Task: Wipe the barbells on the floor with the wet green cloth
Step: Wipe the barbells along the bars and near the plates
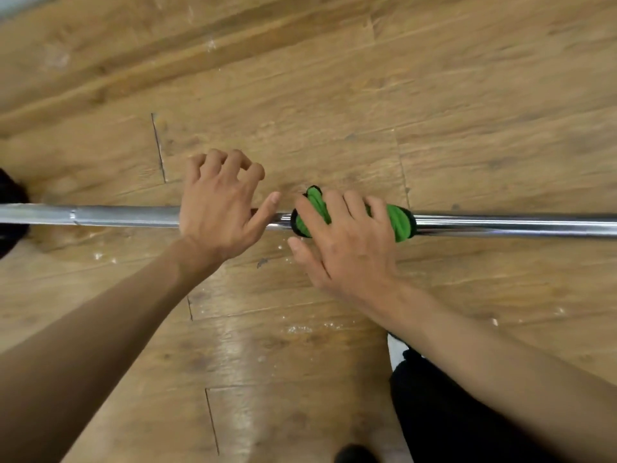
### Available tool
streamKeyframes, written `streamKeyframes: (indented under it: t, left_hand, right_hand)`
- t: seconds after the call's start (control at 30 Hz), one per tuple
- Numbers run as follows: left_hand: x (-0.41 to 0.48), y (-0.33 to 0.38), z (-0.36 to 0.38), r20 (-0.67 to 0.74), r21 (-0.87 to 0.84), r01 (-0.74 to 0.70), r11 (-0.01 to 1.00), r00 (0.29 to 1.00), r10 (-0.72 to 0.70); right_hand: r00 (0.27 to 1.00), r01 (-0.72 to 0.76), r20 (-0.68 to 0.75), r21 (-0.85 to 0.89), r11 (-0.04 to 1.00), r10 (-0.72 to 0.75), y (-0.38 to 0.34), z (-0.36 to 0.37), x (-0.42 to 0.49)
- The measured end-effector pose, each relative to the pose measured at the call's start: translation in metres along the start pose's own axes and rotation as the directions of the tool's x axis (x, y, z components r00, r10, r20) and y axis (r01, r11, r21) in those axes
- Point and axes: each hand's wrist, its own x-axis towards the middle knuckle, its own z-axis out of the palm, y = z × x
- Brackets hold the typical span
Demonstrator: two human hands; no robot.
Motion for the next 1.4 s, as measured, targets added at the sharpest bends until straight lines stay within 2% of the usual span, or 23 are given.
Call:
streamKeyframes:
  t: [0.1,0.2,0.33,0.47,0.6,0.8,0.9,1.0,1.2,1.4]
  left_hand:
    - [0.0,0.002,-0.004,0.063,0.03,0.005,1.0,0.998,-0.007]
    - [-0.003,0.005,-0.005,0.112,0.04,-0.014,0.999,0.994,0.009]
    - [-0.006,0.0,-0.004,0.09,0.014,-0.062,0.998,0.994,0.061]
    - [-0.011,-0.005,-0.005,0.049,-0.034,-0.109,0.993,0.993,0.111]
    - [-0.023,-0.028,-0.008,0.0,0.018,-0.183,0.983,0.983,0.183]
    - [-0.068,-0.098,-0.001,0.002,0.062,-0.07,0.996,0.998,0.07]
    - [-0.076,-0.101,0.005,-0.056,0.097,0.0,0.995,0.998,0.006]
    - [-0.075,-0.096,0.007,-0.103,0.099,0.056,0.993,0.994,-0.046]
    - [-0.078,-0.098,0.011,-0.11,0.102,0.037,0.994,0.994,-0.026]
    - [-0.076,-0.102,0.009,-0.084,0.116,0.04,0.992,0.996,-0.03]
  right_hand:
    - [0.998,0.034,0.053,0.014,0.999,-0.035,0.004,-0.004,-0.004]
    - [0.998,0.031,0.048,-0.005,1.0,-0.03,0.003,-0.004,-0.009]
    - [0.999,0.041,0.017,-0.072,0.997,-0.04,0.008,-0.003,-0.017]
    - [0.999,-0.044,-0.022,-0.135,0.99,0.041,0.028,-0.011,-0.032]
    - [0.989,-0.145,-0.072,-0.227,0.963,0.131,0.057,-0.024,-0.059]
    - [0.942,-0.332,-0.119,-0.216,0.918,0.313,0.074,-0.037,-0.091]
    - [0.898,-0.426,-0.209,-0.195,0.883,0.387,0.055,-0.028,-0.082]
    - [0.927,-0.361,-0.177,-0.176,0.916,0.331,0.017,-0.013,-0.058]
    - [0.981,-0.194,-0.042,-0.137,0.971,0.19,-0.073,0.019,-0.01]
    - [0.993,-0.016,0.112,-0.203,0.979,0.039,-0.135,0.038,0.035]
